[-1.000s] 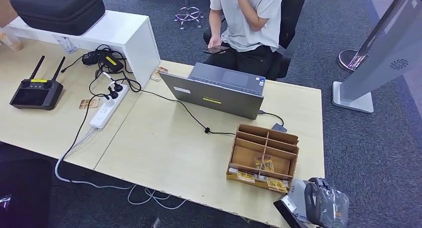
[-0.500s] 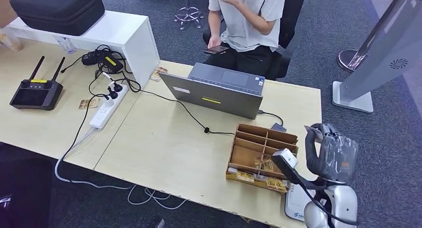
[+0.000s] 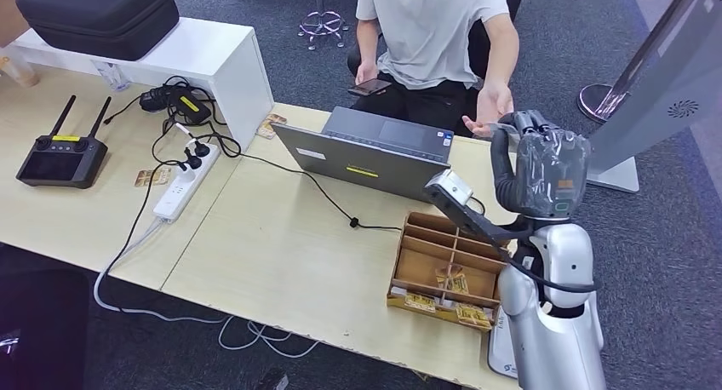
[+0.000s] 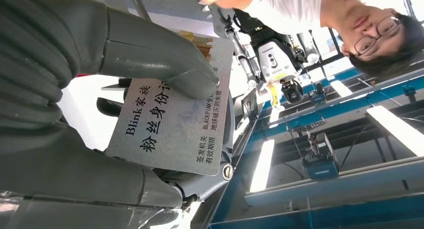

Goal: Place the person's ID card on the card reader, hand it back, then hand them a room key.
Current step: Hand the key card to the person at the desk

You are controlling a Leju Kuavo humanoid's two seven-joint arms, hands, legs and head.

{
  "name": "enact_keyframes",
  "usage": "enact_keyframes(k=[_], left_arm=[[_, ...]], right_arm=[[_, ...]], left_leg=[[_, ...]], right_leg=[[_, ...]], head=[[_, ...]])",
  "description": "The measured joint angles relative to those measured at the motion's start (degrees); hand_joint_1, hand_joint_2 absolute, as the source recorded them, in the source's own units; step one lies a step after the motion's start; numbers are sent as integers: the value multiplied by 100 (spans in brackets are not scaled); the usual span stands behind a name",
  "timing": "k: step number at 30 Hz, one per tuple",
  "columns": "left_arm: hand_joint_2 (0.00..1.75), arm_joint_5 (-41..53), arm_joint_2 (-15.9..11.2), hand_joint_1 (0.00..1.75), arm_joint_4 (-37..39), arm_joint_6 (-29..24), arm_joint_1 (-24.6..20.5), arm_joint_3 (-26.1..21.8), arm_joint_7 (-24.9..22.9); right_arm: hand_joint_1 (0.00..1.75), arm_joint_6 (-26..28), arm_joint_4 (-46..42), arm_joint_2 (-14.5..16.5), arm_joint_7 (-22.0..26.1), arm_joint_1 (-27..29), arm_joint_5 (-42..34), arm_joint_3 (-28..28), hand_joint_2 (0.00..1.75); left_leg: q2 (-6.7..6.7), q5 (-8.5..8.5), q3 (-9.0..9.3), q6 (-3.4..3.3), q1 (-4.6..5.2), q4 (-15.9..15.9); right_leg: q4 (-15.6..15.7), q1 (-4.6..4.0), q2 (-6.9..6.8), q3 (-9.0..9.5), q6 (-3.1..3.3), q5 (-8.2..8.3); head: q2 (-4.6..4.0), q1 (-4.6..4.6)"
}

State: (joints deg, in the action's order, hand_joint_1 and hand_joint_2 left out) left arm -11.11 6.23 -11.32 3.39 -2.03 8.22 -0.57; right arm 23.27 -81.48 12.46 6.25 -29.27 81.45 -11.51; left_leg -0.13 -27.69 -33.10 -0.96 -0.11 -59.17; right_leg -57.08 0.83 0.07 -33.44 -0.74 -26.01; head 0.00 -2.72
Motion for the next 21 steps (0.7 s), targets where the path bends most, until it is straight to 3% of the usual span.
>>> enact_keyframes(k=[4,10,16,20,21], left_arm=[[175,178,-16,0,0,69,-18,98,-3],[175,375,-90,0,0,130,-37,320,44],[175,309,-155,0,0,127,-41,379,47],[175,301,-203,0,0,91,-39,383,67],[175,307,-216,0,0,83,-40,386,85]], right_arm=[[175,-315,591,51,-415,-528,42,5,175],[175,-787,2494,71,-1664,-2006,438,380,175],[175,-749,3716,14,-1824,-2615,546,828,175],[0,-735,4034,-24,-1837,-2643,547,990,175],[0,-730,4085,-30,-1820,-2642,546,1018,175]], left_leg=[[6,4,-6,1,0,0],[1,27,-9,2,0,-1],[1,28,-12,3,0,-1],[-2,28,-23,3,0,-1],[-2,28,-26,3,0,-1]], right_leg=[[0,0,3,-9,-1,7],[0,-1,-1,-16,6,24],[0,-1,2,-20,5,26],[0,-1,0,-31,5,26],[-1,-1,0,-34,5,26]], head=[[0,0],[0,1],[0,0],[0,-1],[0,-1]])
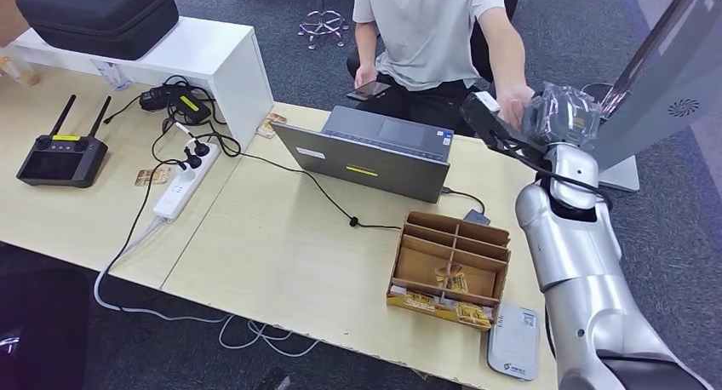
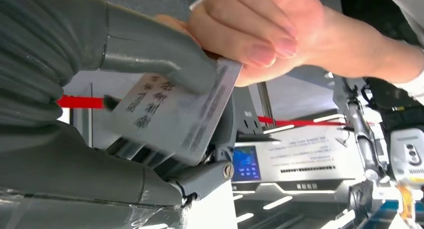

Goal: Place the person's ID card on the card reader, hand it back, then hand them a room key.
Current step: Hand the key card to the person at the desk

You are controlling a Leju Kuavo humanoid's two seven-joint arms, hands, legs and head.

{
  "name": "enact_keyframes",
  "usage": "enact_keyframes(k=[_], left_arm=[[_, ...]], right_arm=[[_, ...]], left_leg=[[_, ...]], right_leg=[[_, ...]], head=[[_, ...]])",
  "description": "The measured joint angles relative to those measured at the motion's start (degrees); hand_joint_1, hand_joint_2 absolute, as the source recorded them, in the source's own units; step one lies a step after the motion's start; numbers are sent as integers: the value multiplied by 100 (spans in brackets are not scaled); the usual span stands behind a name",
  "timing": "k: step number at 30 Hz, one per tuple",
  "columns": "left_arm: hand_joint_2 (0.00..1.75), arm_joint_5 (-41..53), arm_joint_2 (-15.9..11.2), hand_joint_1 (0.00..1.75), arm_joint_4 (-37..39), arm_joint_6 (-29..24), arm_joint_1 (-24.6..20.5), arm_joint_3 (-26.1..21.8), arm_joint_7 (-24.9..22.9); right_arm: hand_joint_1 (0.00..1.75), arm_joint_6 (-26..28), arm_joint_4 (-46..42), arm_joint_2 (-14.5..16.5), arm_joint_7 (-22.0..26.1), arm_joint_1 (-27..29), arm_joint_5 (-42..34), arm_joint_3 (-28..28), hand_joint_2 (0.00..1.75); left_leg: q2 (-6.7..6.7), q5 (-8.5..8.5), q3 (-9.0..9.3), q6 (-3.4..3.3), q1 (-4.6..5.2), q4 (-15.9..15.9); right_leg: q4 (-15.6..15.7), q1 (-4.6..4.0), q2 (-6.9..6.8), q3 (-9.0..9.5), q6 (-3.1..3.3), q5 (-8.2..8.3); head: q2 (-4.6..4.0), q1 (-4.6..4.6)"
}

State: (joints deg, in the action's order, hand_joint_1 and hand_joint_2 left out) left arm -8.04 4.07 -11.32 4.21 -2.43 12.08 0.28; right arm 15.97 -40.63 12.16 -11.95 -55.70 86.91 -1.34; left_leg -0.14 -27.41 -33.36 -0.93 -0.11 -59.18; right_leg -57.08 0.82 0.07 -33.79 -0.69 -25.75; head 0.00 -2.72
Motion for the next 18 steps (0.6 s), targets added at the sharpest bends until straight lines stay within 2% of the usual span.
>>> enact_keyframes(k=[4,7,10,15,18], left_arm=[[175,25,-21,0,0,-107,-3,32,98],[175,-34,-29,0,0,-201,-5,34,96],[175,-95,-42,0,0,-222,-3,34,51],[175,-118,-47,0,0,-228,-2,33,25],[175,-180,-51,0,0,-248,0,32,1]], right_arm=[[0,38,83,-7,157,20,4,61,175],[0,116,10,-5,489,122,-74,85,175],[0,159,-233,-1,934,338,-216,92,175],[0,156,-573,16,1153,598,-334,92,175],[0,145,-846,19,1487,789,-589,75,175]], left_leg=[[1,0,-5,0,0,0],[1,0,-7,0,-1,0],[0,0,-7,0,-1,0],[1,0,-9,0,0,0],[-1,0,-8,0,0,0]], right_leg=[[0,0,1,-6,0,0],[0,-1,0,-7,0,0],[0,-1,0,-7,0,0],[0,0,-1,-7,0,0],[1,-1,-2,-6,0,0]], head=[[0,0],[0,0],[0,0],[0,1],[0,1]])
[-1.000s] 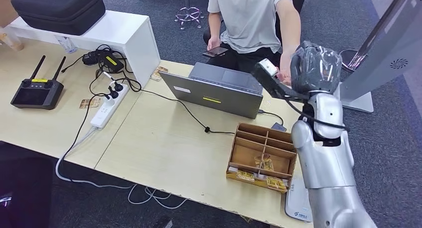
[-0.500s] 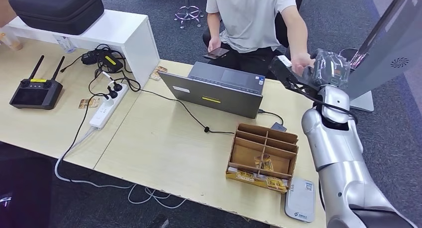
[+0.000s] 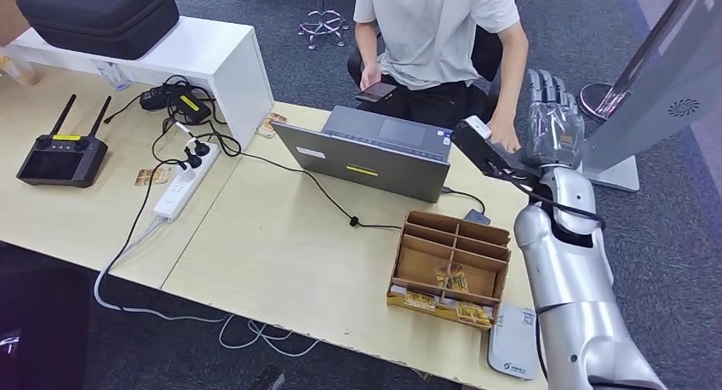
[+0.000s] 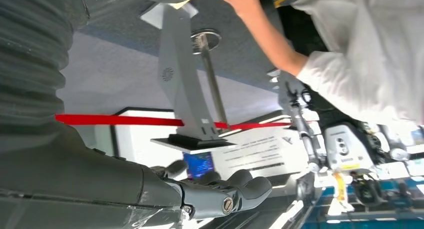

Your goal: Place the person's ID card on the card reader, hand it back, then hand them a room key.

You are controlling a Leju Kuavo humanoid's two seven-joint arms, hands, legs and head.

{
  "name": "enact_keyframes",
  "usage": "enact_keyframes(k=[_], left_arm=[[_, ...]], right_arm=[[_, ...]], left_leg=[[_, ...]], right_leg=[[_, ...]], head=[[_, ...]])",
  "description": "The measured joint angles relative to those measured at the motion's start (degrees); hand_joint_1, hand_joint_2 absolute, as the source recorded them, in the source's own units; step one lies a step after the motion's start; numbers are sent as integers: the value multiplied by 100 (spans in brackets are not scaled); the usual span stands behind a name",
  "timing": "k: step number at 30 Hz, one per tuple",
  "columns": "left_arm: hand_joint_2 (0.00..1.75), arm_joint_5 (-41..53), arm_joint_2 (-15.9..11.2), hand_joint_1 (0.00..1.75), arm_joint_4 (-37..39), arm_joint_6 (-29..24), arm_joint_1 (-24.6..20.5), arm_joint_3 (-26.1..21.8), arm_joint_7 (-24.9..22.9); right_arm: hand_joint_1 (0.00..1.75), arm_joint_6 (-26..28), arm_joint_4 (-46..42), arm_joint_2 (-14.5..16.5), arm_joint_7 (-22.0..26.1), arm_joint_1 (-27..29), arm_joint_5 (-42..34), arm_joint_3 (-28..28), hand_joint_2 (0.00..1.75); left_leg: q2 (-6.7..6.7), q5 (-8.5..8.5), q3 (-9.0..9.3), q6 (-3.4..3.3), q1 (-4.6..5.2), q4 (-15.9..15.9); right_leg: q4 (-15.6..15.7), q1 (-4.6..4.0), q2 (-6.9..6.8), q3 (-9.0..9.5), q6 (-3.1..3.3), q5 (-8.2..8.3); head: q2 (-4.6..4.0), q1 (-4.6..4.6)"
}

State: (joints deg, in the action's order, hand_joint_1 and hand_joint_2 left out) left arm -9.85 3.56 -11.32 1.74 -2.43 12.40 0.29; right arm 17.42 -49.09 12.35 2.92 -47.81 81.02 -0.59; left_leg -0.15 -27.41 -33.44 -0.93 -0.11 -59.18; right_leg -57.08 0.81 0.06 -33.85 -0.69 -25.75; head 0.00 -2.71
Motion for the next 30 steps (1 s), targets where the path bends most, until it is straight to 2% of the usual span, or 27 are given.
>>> enact_keyframes(k=[4,8,16,22,30], left_arm=[[175,-210,2,0,0,-77,11,-34,-16],[175,-430,24,0,0,-206,28,-163,-78],[175,-690,123,0,25,-310,70,-473,-153],[175,-772,190,0,31,-355,88,-597,-161],[175,-851,237,0,31,-391,89,-713,-172]], right_arm=[[0,13,-932,-9,601,730,-446,-250,175],[0,162,-2267,-139,945,1893,-710,-681,175],[0,615,-4577,-821,1111,3876,-509,-1360,175],[0,859,-5582,-1244,1101,4821,-409,-1476,175],[0,1017,-6010,-1411,1110,5465,-379,-1502,175]], left_leg=[[-2,-2,0,0,-1,0],[-8,-13,-3,3,-3,1],[-9,-26,-7,0,0,1],[-7,-28,-6,-2,1,1],[-5,-28,-5,-2,-1,1]], right_leg=[[2,-2,-1,-3,2,-3],[3,-4,-7,-5,4,-13],[6,-1,-10,-4,-8,-23],[8,0,-9,-4,-9,-24],[6,-2,-8,-3,-8,-23]], head=[[0,-1],[-1,-1],[0,-2],[0,-2],[0,-2]])
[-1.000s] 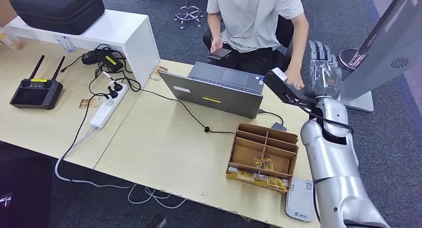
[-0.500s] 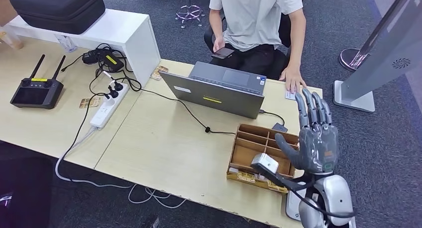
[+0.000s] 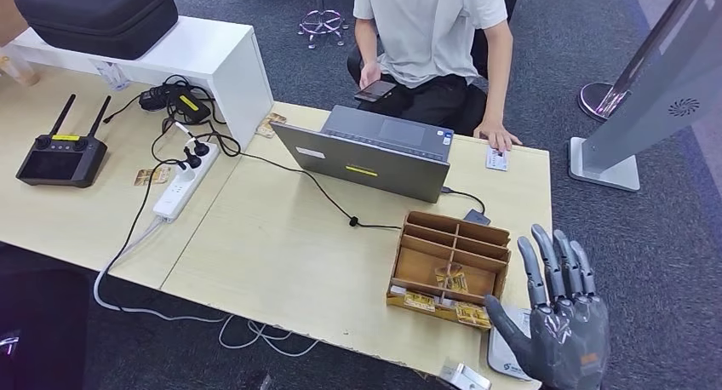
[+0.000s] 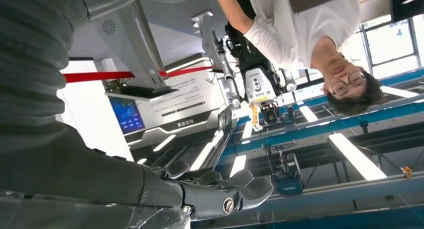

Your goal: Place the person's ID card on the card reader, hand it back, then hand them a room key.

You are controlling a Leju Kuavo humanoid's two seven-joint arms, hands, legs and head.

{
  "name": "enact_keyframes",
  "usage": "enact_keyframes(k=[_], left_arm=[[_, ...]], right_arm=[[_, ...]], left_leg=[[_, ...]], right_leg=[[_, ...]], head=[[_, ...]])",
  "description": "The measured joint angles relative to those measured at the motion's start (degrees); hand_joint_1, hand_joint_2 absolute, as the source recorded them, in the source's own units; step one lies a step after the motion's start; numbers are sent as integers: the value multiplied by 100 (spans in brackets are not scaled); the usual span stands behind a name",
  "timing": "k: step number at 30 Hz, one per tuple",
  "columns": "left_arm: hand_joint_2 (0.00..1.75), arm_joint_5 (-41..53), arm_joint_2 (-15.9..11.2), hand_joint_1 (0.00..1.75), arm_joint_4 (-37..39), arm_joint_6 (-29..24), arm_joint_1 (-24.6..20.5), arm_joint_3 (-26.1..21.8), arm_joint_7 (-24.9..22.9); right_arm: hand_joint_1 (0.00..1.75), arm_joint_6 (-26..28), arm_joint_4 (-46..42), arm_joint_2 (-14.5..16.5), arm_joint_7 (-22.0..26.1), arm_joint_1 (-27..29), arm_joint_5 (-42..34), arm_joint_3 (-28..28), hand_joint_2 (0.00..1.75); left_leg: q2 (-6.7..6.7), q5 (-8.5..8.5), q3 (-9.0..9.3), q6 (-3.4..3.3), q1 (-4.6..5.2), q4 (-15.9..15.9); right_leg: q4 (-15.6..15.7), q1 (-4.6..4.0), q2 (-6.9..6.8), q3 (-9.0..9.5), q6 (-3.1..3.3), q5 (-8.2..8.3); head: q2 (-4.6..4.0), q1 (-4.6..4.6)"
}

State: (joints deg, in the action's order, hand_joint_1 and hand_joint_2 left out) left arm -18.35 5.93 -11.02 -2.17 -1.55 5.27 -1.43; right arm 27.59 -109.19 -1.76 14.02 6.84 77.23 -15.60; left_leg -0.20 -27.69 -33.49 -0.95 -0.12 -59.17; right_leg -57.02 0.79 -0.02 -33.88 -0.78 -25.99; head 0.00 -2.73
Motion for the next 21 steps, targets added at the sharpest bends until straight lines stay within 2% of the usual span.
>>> enact_keyframes(k=[3,9,21], left_arm=[[175,-2,1,0,0,-5,-2,-11,35],[175,40,2,0,0,12,-4,-11,80],[175,96,15,0,0,44,-6,-11,81]], right_arm=[[0,72,41,-1,4,119,104,-11,175],[0,381,535,-1,-223,158,773,-45,175],[0,529,1401,10,-512,77,1103,-134,175]], left_leg=[[0,0,0,0,-1,0],[1,0,0,0,0,0],[1,0,0,0,0,0]], right_leg=[[0,0,1,0,0,0],[0,1,1,1,0,0],[0,1,0,1,0,0]], head=[[0,0],[0,0],[0,-1]])
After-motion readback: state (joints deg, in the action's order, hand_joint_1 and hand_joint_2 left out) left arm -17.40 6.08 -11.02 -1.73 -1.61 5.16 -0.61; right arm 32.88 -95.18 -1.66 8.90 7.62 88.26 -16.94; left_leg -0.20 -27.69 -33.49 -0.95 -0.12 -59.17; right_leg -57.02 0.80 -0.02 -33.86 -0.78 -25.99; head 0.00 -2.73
